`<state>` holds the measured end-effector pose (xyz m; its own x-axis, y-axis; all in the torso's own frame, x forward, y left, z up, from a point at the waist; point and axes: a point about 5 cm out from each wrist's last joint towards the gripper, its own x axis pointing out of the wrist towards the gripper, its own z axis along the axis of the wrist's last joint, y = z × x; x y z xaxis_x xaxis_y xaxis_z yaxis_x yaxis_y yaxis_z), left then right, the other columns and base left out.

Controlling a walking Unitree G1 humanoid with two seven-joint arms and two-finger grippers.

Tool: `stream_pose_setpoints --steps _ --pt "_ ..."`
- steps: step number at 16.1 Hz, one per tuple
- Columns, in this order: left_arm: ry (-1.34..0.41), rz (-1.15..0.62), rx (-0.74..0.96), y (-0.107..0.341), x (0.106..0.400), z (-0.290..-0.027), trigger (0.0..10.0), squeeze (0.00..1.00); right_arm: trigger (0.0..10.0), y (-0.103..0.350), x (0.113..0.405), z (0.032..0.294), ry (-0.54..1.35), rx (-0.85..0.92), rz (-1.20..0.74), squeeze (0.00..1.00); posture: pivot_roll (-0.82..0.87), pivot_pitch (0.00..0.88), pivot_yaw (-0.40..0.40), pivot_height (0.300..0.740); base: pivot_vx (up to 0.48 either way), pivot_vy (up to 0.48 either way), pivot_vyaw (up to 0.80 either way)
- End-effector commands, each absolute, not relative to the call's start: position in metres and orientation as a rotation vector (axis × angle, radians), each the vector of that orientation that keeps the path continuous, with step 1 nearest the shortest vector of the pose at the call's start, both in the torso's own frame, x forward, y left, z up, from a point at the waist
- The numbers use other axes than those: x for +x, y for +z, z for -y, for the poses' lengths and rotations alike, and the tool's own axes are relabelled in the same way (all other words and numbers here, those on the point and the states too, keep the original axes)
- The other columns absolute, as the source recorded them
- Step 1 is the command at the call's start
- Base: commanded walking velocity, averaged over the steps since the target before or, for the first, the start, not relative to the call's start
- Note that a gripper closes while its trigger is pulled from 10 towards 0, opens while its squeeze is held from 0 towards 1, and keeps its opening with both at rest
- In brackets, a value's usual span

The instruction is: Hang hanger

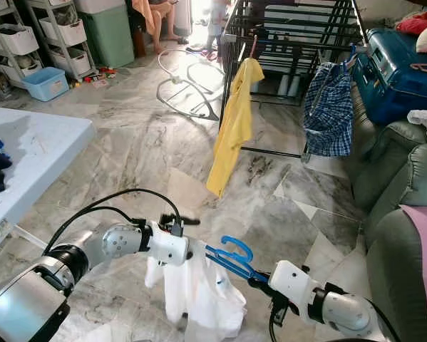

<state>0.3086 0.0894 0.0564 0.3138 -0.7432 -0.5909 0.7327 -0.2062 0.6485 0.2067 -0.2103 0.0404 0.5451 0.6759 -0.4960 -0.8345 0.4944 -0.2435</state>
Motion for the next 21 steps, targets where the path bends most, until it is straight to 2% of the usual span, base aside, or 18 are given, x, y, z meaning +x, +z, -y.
stream_pose_setpoints --steps 1,10,21 --pt "-1.376 -0.023 1.181 0.053 0.306 -0.092 0.0 0.0 10.0 0.052 0.214 0.212 0.935 -0.527 -0.299 0.0 0.0 0.0 -0.003 0.74 0.0 0.0 0.0" --pt "-1.365 -0.085 1.203 0.057 0.313 -0.093 0.0 0.0 10.0 0.057 0.211 0.208 0.988 -0.586 -0.288 0.0 -0.02 0.0 0.013 0.74 0.0 0.0 0.0" --pt "-1.375 -0.1 1.224 0.058 0.315 -0.092 0.0 0.0 10.0 0.06 0.212 0.218 1.0 -0.666 -0.311 0.0 -0.02 0.0 0.026 0.74 0.0 0.0 0.0"
